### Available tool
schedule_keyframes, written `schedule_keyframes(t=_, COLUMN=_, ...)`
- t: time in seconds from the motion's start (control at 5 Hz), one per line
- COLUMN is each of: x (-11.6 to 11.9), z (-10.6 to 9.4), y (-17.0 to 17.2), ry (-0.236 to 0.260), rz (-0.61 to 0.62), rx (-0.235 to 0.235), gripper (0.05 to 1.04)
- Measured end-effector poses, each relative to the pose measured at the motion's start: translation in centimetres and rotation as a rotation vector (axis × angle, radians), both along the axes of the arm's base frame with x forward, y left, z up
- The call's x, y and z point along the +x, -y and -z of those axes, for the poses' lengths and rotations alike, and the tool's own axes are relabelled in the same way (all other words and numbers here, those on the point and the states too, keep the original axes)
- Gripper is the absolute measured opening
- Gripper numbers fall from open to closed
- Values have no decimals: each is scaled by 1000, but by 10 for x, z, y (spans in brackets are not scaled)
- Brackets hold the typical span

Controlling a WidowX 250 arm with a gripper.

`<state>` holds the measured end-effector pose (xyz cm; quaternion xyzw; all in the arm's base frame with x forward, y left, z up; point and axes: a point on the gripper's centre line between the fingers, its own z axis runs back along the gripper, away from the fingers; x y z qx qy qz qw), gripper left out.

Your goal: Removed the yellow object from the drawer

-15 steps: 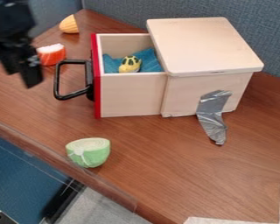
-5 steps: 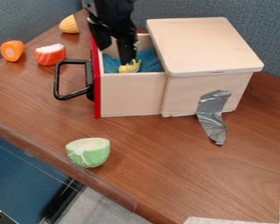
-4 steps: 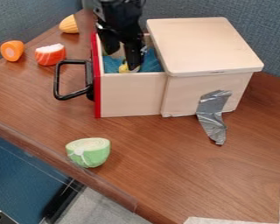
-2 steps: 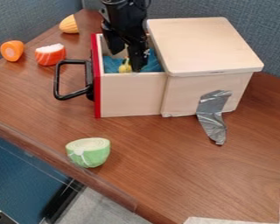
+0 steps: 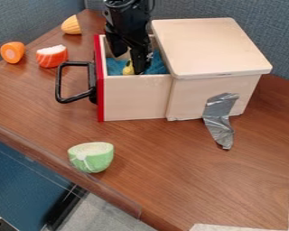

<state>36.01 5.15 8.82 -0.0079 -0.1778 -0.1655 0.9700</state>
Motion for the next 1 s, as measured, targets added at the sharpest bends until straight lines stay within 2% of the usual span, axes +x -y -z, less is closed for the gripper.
schedule_keyframes(t=0.6, x=5, z=22, y=-7, ry=-41, rz=-18, rx=28, gripper=1001)
schedule_keyframes(t=0.8, x=8, z=29, y=-9, ry=-40, rz=-32, rx=33, gripper=952)
schedule_keyframes(t=1.0, x=10, z=33, y=-10, ry=-34, rz=-51, rx=27, gripper=670)
